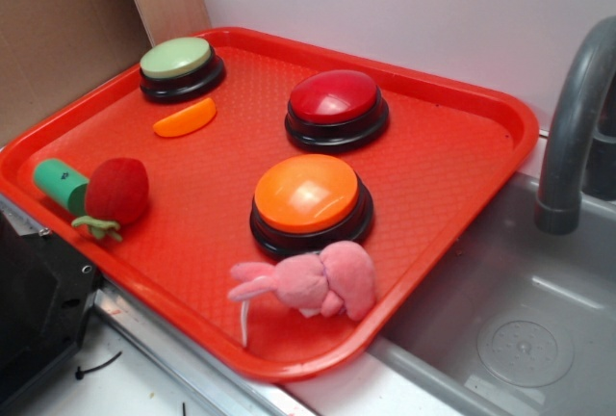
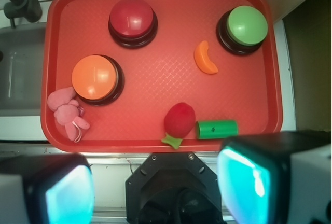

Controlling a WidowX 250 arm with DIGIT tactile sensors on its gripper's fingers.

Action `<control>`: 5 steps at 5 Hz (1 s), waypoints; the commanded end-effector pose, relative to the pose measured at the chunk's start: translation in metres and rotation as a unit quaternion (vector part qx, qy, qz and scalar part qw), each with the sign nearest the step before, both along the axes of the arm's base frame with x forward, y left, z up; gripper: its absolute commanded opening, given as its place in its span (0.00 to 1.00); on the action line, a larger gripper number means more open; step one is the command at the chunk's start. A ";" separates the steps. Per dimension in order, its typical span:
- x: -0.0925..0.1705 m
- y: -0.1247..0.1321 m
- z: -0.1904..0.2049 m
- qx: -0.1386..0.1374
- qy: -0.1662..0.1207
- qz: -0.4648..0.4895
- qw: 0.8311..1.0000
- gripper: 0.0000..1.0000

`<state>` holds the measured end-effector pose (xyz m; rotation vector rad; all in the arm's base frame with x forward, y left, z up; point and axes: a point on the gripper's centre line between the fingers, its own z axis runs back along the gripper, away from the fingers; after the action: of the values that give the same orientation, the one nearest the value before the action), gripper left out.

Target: Push the red button.

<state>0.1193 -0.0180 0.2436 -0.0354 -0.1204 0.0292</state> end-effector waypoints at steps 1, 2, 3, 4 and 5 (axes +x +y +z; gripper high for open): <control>0.000 0.000 0.000 0.000 0.000 0.000 1.000 1.00; 0.050 -0.003 -0.050 -0.045 -0.066 -0.096 0.992 1.00; 0.098 -0.004 -0.083 -0.008 -0.043 -0.049 0.998 1.00; 0.098 -0.004 -0.083 -0.008 -0.043 -0.049 0.998 1.00; 0.098 -0.004 -0.083 -0.008 -0.043 -0.049 0.998 1.00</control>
<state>0.2097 -0.0256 0.1502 -0.0552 -0.1589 -0.0742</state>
